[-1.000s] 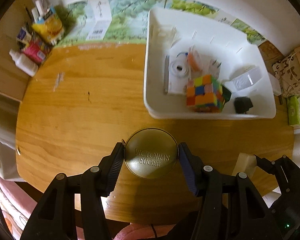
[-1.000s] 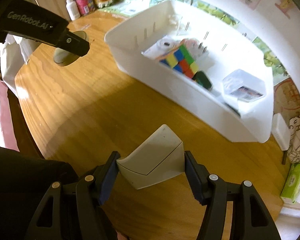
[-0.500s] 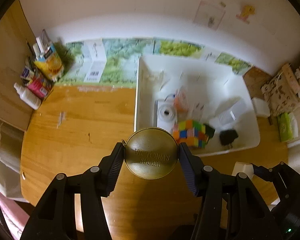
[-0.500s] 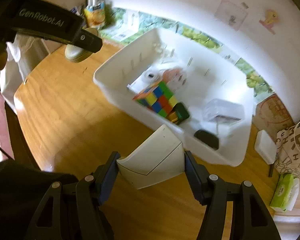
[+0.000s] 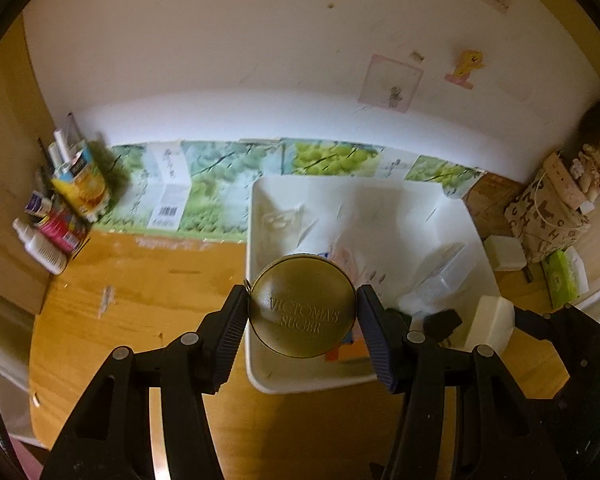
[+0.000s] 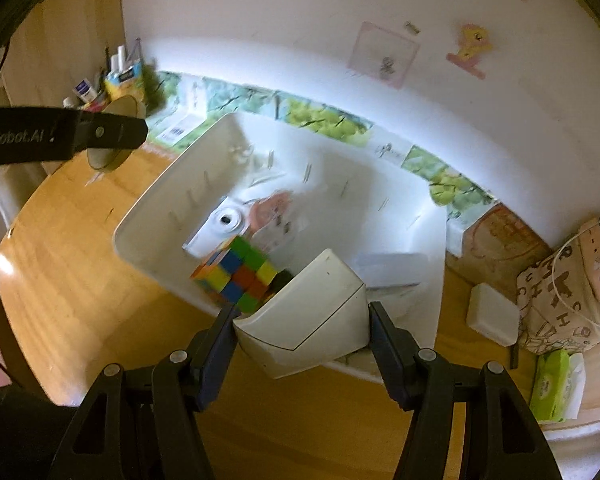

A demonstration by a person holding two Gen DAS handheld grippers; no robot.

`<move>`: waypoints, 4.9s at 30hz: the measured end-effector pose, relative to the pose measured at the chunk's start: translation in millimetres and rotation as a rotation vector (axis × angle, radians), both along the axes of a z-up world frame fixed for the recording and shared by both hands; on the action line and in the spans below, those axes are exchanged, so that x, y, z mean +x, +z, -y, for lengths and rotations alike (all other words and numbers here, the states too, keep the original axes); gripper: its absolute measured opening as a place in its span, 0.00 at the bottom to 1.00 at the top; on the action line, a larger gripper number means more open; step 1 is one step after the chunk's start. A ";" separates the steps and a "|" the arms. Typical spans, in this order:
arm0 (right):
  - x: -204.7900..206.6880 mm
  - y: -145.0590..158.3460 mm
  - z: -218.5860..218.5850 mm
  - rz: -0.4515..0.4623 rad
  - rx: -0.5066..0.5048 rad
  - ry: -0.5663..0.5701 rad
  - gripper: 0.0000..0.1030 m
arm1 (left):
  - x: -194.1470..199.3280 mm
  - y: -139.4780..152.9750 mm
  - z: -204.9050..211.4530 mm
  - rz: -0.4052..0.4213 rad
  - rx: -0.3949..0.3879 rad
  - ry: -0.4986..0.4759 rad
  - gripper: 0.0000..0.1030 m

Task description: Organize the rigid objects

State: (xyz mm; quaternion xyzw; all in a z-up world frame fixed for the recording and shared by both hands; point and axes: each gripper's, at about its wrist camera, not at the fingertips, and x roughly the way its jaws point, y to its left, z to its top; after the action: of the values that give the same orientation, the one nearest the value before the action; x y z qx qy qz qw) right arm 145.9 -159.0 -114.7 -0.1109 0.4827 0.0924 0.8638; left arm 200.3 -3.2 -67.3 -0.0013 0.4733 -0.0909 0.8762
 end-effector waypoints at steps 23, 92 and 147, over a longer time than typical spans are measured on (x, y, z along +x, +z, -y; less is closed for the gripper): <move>36.5 -17.9 30.1 0.211 0.155 -0.055 0.62 | 33.3 -29.7 28.2 0.203 -0.020 -0.028 0.58; -119.8 146.8 51.7 0.270 0.298 -0.167 0.81 | -132.8 71.1 14.7 0.136 0.081 0.108 0.90; -94.1 61.4 52.5 -0.094 0.187 -0.304 0.81 | -131.9 46.0 57.7 0.098 0.131 0.043 0.99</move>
State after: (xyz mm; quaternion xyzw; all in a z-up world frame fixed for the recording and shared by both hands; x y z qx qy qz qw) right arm 51.7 -211.5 -53.3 0.0487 0.5229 0.0104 0.8510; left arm 68.4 -60.9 -21.2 0.0503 0.4348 -0.0409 0.8982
